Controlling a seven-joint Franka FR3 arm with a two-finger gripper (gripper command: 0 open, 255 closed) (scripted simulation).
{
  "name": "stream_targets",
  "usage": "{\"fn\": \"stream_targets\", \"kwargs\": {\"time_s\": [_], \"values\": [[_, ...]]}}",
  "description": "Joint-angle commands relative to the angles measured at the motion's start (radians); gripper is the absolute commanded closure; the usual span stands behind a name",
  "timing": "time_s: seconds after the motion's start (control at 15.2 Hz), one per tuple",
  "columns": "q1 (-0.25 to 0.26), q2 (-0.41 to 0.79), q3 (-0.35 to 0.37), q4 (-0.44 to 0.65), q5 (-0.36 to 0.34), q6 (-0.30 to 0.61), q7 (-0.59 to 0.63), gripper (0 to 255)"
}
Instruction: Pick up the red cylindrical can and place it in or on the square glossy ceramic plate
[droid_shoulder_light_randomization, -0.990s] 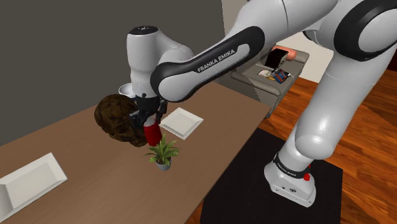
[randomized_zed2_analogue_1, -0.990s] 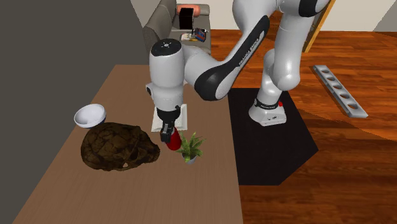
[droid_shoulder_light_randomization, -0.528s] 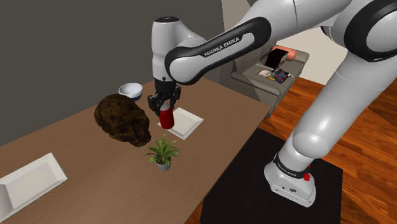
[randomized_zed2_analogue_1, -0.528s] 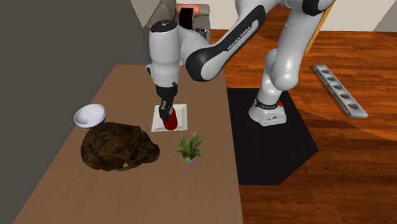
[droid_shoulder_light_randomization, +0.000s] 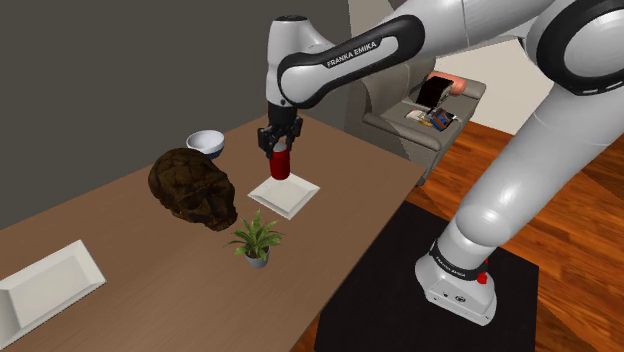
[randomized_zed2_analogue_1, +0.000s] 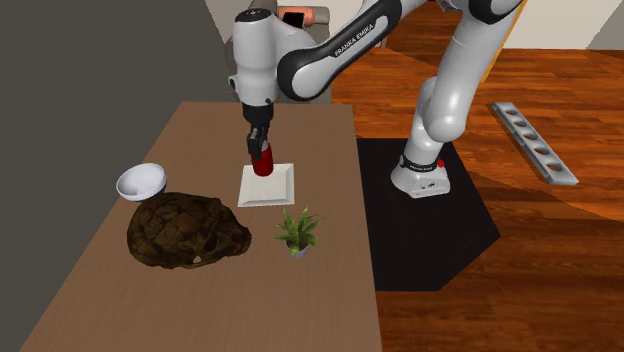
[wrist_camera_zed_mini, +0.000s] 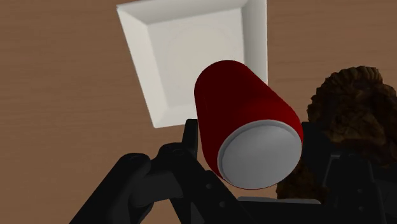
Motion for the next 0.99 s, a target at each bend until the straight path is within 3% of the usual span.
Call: {"fn": "stream_targets", "kwargs": {"time_s": [0.0,0.92], "values": [[-0.027,-0.005,-0.033,0.006,0.007,-0.012,-0.065,255],[-0.025,0.089,-0.027,-0.093,-0.031,0.175,-0.039,255]]}}
